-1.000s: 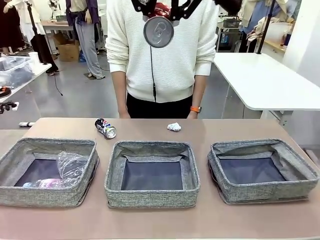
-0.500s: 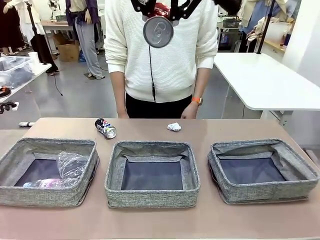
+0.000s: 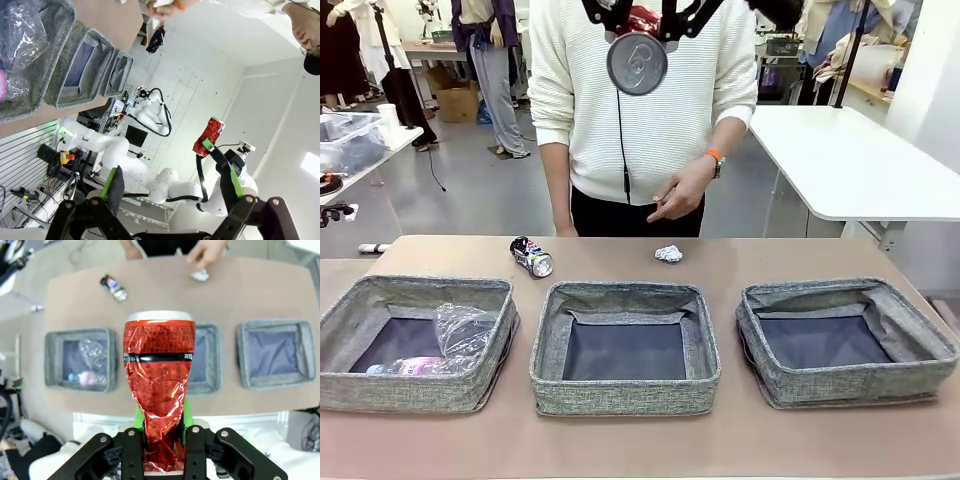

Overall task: Sort the waste into the appropriate baskets.
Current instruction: Place the picked waste into the Fabric basket indicated by the person.

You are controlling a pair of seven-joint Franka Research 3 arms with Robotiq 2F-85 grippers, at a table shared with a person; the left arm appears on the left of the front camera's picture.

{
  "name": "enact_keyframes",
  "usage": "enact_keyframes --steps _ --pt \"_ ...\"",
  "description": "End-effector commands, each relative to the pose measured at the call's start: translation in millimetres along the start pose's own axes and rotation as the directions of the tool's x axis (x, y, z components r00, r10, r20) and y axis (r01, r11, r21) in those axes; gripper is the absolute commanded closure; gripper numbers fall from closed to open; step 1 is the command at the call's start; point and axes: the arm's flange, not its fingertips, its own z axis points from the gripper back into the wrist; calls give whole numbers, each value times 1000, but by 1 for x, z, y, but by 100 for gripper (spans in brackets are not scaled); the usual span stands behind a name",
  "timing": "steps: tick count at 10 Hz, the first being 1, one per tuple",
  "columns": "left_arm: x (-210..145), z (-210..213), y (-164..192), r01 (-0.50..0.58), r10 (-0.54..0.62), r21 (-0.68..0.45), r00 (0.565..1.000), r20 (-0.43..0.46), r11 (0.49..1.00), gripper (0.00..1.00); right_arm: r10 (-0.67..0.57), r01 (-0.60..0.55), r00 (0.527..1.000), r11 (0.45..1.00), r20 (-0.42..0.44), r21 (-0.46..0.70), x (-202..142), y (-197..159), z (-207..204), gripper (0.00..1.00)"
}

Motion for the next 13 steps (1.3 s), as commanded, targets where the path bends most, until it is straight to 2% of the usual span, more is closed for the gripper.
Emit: enact_keyframes --steps 1,10,11,13 --pt "-2 1 0 5 -5 3 1000 3 1000 0 -5 5 1000 1000 2 -3 -3 -2 -1 69" --pt "-2 1 0 5 -5 3 1000 3 1000 0 0 0 1000 1000 0 0 0 0 0 69" --pt "-2 1 0 5 -5 3 1000 3 1000 0 3 -3 1000 1000 22 -6 -2 -14 -32 69" --pt "-2 1 0 5 -5 3 1000 3 1000 0 -56 58 996 998 -69 25 -9 -57 -135 69"
